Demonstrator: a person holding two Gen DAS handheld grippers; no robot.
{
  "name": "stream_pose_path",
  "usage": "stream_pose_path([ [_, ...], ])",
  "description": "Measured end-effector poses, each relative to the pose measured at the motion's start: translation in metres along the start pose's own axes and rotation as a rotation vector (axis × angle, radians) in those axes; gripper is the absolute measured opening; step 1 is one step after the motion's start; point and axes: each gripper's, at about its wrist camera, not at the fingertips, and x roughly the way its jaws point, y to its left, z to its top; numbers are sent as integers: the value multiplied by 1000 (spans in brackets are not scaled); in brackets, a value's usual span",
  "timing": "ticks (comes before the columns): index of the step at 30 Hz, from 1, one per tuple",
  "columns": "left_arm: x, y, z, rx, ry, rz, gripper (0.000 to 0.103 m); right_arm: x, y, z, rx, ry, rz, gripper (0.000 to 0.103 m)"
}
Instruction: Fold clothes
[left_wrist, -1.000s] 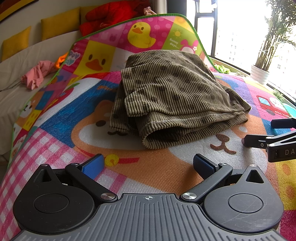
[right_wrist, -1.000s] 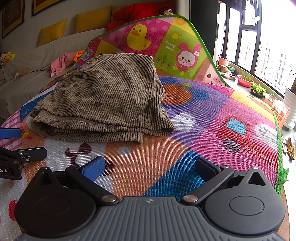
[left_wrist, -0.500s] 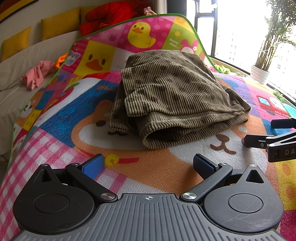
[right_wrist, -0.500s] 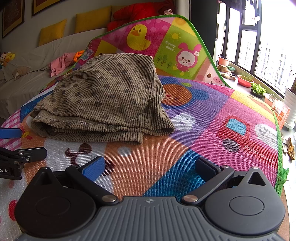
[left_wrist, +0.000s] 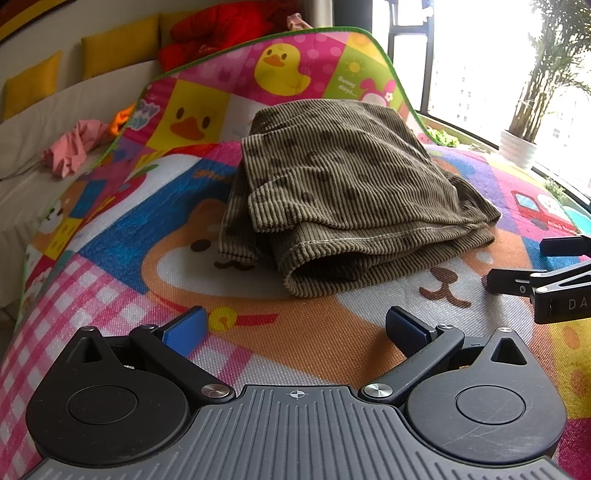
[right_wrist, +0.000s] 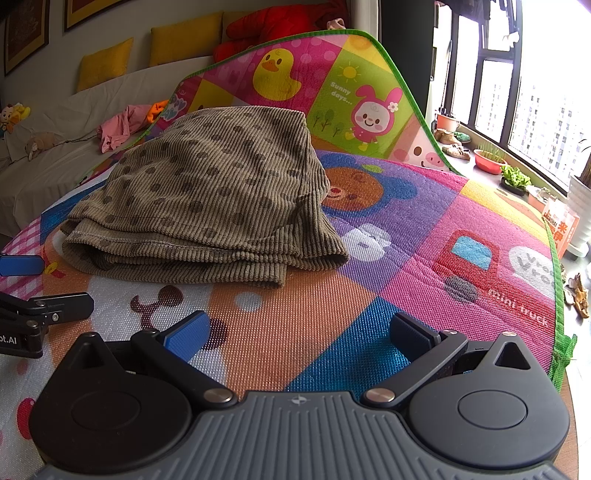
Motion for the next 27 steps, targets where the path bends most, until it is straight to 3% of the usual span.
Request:
stream_pose_path([
  [10,-2,3,4,-33,38,-15,103,0,0,0,-1,0,0,103],
  [15,-8,-12,-2,-28,42,43,103,0,1,0,0,0,0,103],
  [27,-8,-10,-3,-48,31,36,103,1,0,0,1,-2,1,103],
])
